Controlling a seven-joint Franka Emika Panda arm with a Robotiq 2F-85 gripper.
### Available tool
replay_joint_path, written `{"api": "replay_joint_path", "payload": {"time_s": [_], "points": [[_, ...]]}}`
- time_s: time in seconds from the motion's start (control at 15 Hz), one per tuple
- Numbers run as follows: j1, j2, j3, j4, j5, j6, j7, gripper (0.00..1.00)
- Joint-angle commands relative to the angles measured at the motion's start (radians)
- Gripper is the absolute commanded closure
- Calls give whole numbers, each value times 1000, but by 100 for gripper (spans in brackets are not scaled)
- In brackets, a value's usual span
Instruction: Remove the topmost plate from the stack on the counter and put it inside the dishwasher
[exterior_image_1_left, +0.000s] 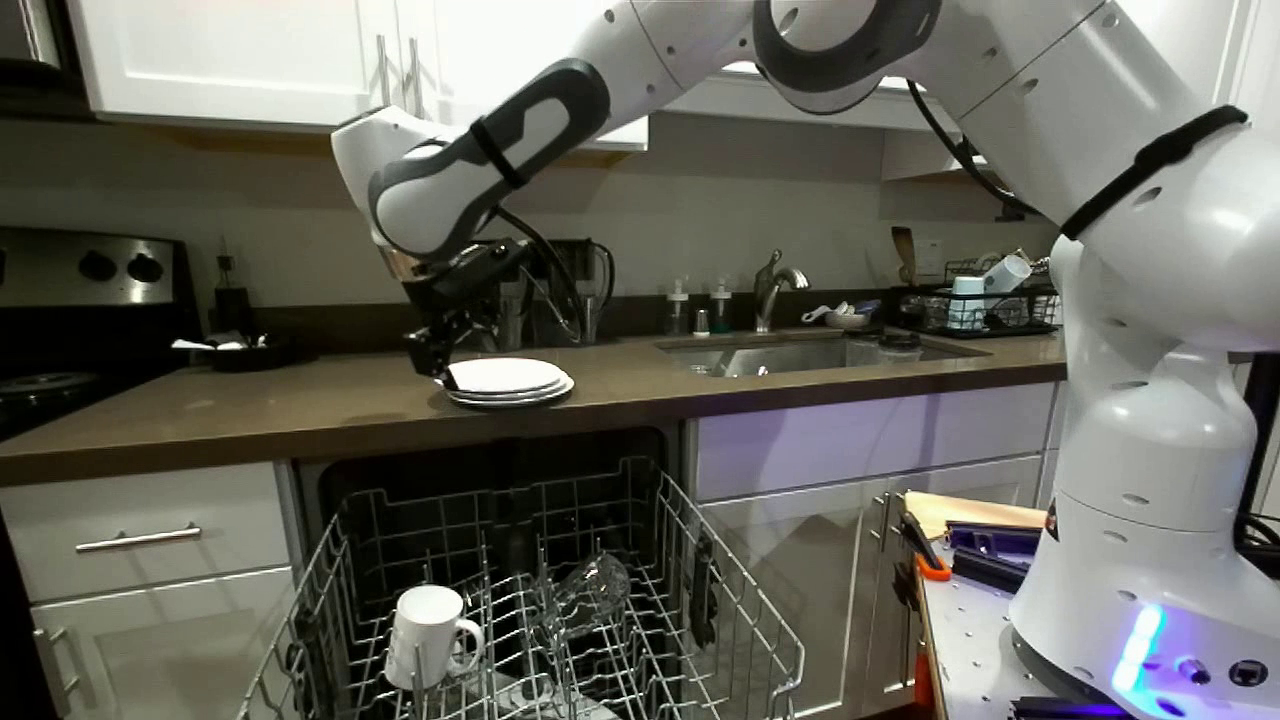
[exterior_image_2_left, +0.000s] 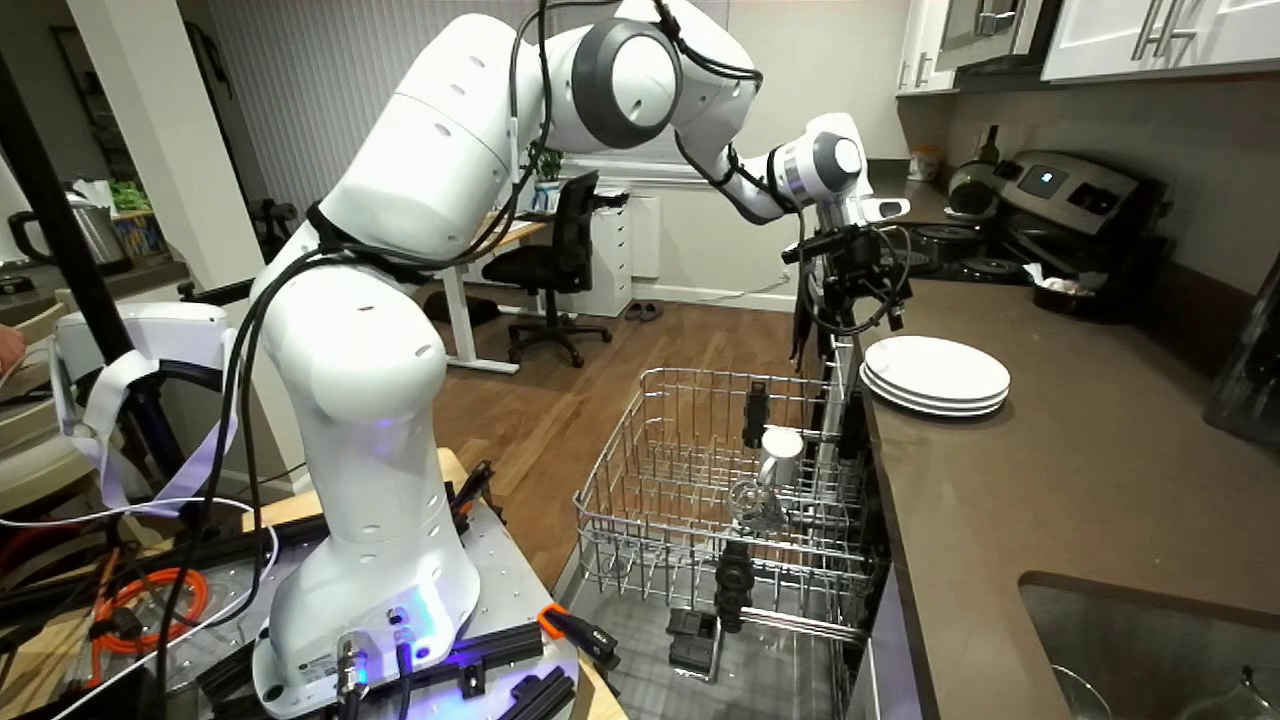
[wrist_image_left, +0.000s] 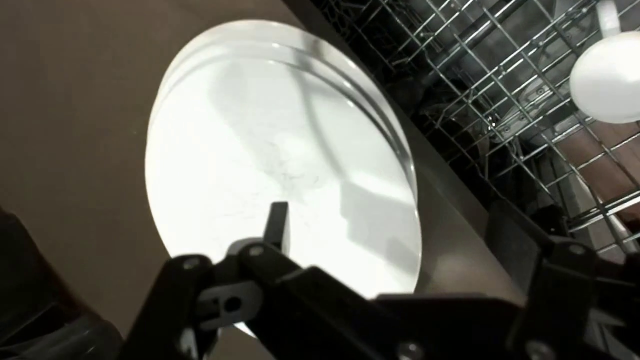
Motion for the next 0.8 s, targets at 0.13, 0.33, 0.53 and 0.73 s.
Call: {"api": "replay_joint_path", "payload": {"time_s": [0.13,0.33,0.53,0.73], "points": [[13,37,-19,55,1,-2,-3,0],[13,42,-21,64,1,-2,-2,0],[29,49,-39,72,-30,-5,16,0],[47,51,-52,75,-51,1,27,0]]}}
